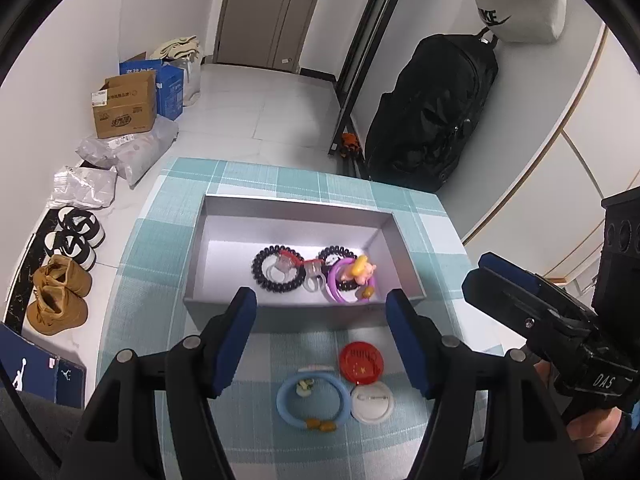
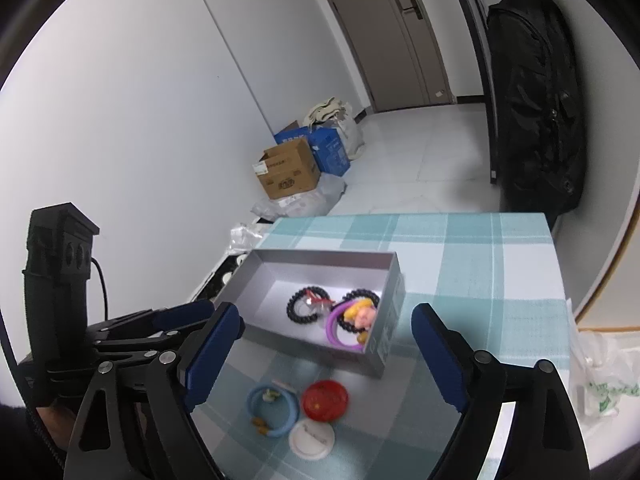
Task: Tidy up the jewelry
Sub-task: 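Withdraw both tools from the silver box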
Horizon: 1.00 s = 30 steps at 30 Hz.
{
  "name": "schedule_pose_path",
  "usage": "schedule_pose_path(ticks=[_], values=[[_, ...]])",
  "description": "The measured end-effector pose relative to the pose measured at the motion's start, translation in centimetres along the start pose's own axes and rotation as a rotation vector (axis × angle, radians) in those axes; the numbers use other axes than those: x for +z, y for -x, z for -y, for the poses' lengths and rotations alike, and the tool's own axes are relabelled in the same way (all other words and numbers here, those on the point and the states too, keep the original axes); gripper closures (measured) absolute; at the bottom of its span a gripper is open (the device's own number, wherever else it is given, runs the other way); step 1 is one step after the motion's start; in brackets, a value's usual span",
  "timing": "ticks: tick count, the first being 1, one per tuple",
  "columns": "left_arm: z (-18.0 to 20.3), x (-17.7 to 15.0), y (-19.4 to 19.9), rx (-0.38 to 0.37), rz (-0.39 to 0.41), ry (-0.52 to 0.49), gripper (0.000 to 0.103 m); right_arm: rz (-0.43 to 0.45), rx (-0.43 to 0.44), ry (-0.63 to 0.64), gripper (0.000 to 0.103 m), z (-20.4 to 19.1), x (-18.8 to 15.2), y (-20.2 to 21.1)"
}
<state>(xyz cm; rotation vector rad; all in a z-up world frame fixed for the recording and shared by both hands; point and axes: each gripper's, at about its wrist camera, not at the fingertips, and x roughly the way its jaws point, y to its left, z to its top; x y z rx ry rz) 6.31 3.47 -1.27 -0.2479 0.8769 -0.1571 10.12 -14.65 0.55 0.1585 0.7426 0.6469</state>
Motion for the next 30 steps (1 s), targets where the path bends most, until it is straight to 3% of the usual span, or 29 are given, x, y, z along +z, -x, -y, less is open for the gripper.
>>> schedule_pose_path(ticks=[4,22,27,30], values=[[0.9,-0.9,0.7,0.038,0.038,-0.044,0.040,-0.007,-0.015,0.018,0.010,-0.1,-1.0,0.5],[0.4,-4.5,1.1,0.069,0.016,0.014,0.038,-0.101,-0.053,0.043,0.008,-0.7,-5.8,0.6],[0.1,-5.3,1.0,0.136,-0.013,0.018,0.038,-0.125,-0.069,0.071,0.008,-1.2,-6.7,0.6],[-0.3,-5.6,1.0,0.136,-0.026,0.025,0.038,-0.155,-0.072,0.091,0.008,-1.7,-7.2,0.1]])
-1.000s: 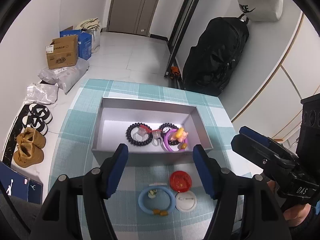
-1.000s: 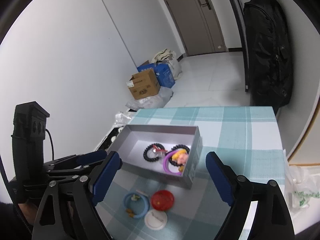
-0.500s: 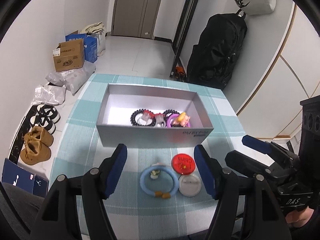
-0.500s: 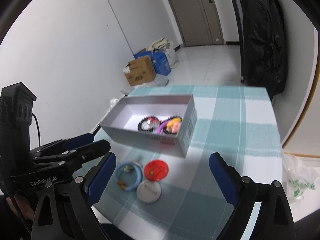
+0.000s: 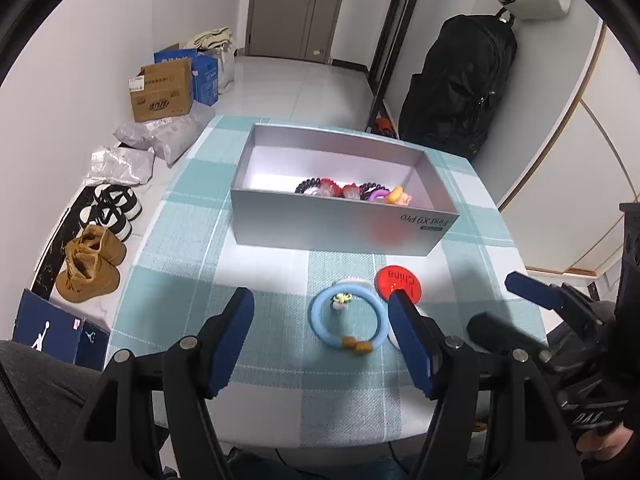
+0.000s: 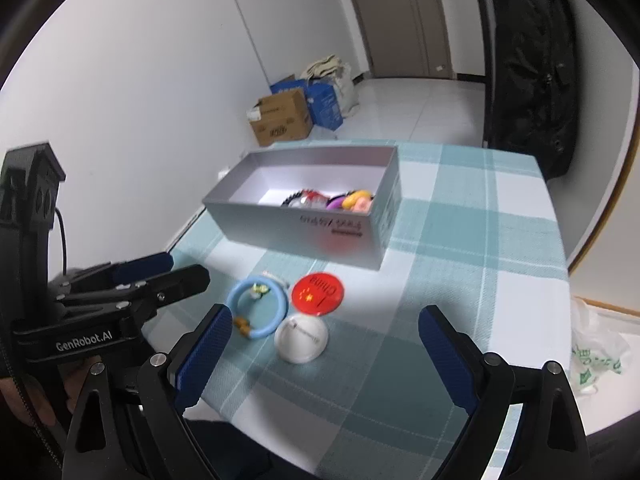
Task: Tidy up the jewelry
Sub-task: 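Withdraw both tools from the silver box, then lower the right tool onto the white round pin badge and grasp it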
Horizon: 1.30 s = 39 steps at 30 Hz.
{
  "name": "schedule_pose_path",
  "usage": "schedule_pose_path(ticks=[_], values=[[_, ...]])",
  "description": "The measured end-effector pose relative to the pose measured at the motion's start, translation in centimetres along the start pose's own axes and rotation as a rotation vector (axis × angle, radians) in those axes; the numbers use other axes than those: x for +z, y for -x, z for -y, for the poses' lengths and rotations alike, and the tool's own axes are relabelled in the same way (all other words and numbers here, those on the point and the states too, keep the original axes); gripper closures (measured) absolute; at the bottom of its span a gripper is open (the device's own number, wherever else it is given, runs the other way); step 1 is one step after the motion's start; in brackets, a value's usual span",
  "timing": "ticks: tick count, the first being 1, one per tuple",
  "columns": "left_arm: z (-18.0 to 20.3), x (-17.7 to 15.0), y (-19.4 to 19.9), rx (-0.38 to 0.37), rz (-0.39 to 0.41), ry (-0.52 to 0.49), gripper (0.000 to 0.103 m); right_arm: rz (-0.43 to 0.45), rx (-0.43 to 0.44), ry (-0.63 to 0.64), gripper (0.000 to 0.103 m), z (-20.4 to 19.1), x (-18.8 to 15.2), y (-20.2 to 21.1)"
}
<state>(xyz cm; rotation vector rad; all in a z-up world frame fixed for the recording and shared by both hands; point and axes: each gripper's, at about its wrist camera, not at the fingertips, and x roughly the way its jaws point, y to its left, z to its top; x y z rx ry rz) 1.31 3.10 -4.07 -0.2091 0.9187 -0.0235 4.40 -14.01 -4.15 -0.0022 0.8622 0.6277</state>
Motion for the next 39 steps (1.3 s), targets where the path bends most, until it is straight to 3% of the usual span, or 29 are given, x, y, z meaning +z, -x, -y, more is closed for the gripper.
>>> schedule_pose_path(ticks=[9,20,27,36,39], values=[[-1.1,-0.4,0.1,0.043,-0.019,0.023,0.038,-0.086,0.020,0.025,0.010,-1.1,-1.1,-2.0],[-3.4,-0.4,-0.4,0.032,-0.065,0.108,0.038,-0.158,-0.005,0.079,0.027,-2.3,-1.5,-4.2],[-3.8,-0.1,-0.2,-0.003,-0.058,0.136,0.038,-0.164,-0.012,0.087,0.037,-2.3,-1.5,-4.7],[-3.9,0.0,-0.4,-0.032,-0.071,0.133,0.038,-0.148,-0.071,0.166,0.042,-3.2,-1.6,-5.2],[-4.1,0.1,-0.2,-0.028,-0.065,0.145,0.038,-0.142,-0.092,0.199,0.049,-3.8,-1.8,-5.6]])
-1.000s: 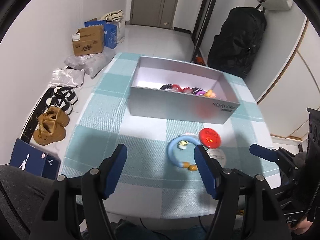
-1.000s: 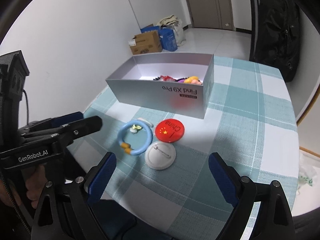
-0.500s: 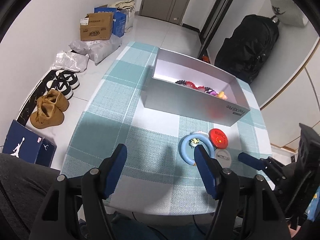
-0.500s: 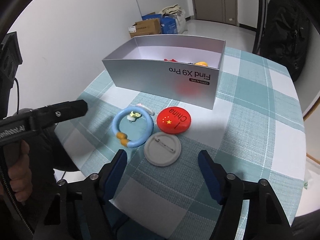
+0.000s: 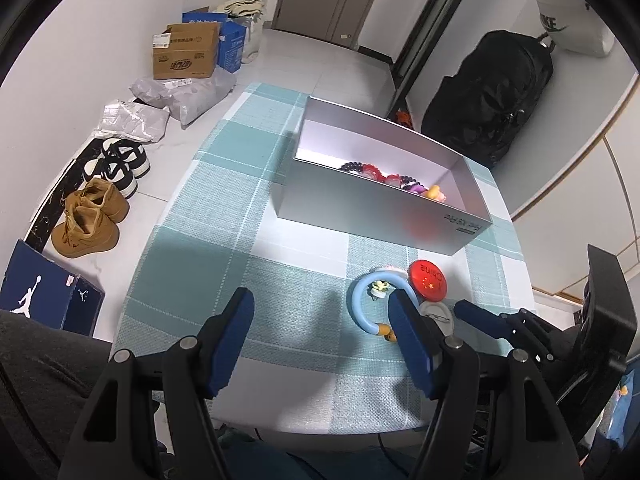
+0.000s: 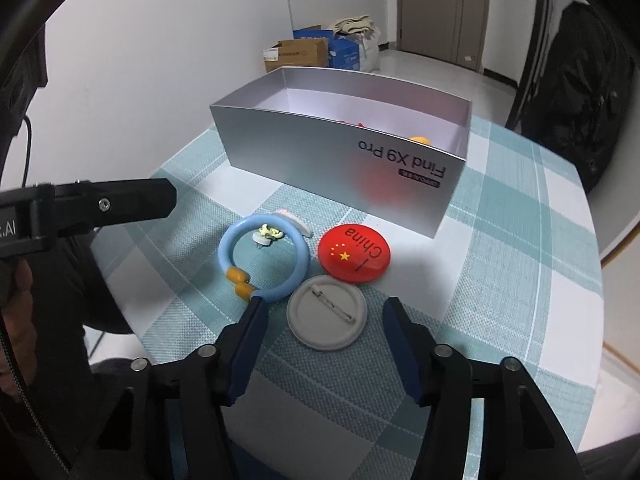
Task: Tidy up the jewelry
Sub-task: 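Lower the right tool onto the white round pin badge and grasp it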
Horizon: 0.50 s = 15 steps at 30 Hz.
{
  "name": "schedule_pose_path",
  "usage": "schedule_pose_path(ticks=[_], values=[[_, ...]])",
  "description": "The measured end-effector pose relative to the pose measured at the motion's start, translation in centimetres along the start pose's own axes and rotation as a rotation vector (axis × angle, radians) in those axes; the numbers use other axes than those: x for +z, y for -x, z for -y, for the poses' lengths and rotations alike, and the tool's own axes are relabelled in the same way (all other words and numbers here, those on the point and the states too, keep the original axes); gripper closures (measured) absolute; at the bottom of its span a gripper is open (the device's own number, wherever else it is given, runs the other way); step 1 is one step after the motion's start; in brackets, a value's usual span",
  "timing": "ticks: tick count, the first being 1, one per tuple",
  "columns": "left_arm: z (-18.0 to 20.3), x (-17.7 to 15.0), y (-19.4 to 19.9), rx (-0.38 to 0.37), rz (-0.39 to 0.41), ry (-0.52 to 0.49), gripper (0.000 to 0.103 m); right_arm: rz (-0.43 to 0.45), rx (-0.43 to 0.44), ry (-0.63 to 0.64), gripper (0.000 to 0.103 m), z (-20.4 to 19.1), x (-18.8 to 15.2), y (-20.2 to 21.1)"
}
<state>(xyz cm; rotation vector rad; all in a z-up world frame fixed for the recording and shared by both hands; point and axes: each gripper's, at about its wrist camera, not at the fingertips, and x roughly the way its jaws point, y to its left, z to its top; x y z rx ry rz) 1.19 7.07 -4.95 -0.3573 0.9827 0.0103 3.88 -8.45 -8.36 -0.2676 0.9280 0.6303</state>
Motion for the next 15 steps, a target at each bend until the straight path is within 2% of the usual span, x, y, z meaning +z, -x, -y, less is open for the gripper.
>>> schedule_pose_path(ticks=[4,8,15], values=[[-0.27,0.33,0.47,-0.012,0.028,0.019,0.038,0.007,-0.031,0.048,0.061,-0.78,-0.33,-0.01],[-0.37,0.31,-0.35,-0.015,-0.006,0.035,0.038,0.009,-0.032,0.060,0.061,-1.11,-0.33,-0.24],[-0.23,0.24,-0.25,-0.030,0.000,0.018,0.038,0.023,0.007,0.011,0.062,-0.39,0.04,0.51]])
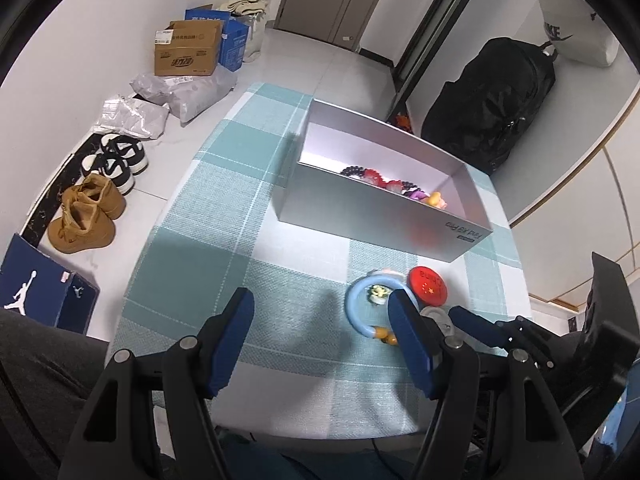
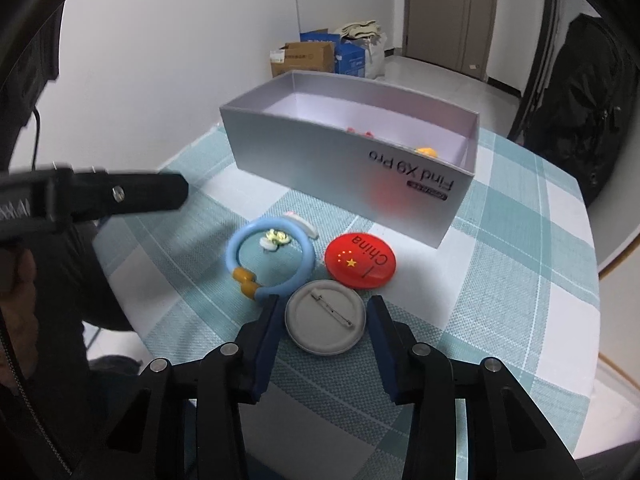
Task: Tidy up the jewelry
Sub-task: 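Lower the right tool onto the white round pin badge and grasp it, then lift the white badge with the right tool while the left tool grasps the blue ring teether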
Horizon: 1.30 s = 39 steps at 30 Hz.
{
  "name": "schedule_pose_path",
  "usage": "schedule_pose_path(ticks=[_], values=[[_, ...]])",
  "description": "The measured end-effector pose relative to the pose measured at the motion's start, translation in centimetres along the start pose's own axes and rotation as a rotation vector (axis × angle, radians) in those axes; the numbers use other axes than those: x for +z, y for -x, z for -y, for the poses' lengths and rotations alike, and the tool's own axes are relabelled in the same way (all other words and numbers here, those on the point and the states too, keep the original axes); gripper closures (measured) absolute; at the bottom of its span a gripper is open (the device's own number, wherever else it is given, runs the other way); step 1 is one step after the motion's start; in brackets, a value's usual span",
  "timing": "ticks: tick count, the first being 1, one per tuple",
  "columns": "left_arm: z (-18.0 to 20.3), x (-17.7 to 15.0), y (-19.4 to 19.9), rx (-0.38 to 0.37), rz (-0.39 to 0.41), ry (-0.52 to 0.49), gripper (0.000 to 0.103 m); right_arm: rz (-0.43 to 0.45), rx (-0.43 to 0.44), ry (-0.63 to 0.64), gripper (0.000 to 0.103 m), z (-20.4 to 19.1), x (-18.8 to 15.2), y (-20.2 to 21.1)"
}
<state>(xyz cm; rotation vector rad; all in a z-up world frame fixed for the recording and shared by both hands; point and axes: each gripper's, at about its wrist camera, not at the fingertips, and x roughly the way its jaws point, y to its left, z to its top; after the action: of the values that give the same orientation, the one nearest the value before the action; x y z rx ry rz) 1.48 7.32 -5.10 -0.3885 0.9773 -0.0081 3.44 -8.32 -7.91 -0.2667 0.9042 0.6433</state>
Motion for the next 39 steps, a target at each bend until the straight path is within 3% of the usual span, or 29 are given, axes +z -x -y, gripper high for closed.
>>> schedule_pose_path(ticks=[4,8,14,19,28,35,39], values=[[0.4,0.0,0.2,-0.006,0.025,-0.025,0.038,0.048,0.041,-0.045,0.062,0.7,0.2,1.7],[1.3,-0.1,-0.6,-0.014,0.001,-0.054,0.038,0.074,0.061,-0.096,0.062,1.7,0.2,2.7],[3.8,-0.3,-1.1,-0.005,0.011,-0.157,0.038,0.121,0.089,-0.204,0.062,4.1,0.4,4.3],[4.8,-0.4,-3.2,0.006,-0.072,-0.188,0.038,0.140,0.094,-0.250,0.062,5.5,0.4,5.1],[5.6,-1.1,-5.1,0.094,-0.147,-0.252,0.038,0.156,0.127,-0.300,0.061,7.2,0.2,5.7],[6.6,-1.9,-5.1,0.178,-0.115,-0.354,0.037,0.166,0.152,-0.311,0.061,7.4,0.3,5.8],[5.9,-1.8,-4.8,0.157,-0.116,-0.332,0.038,0.169,0.155,-0.314,0.061,7.5,0.3,5.9]])
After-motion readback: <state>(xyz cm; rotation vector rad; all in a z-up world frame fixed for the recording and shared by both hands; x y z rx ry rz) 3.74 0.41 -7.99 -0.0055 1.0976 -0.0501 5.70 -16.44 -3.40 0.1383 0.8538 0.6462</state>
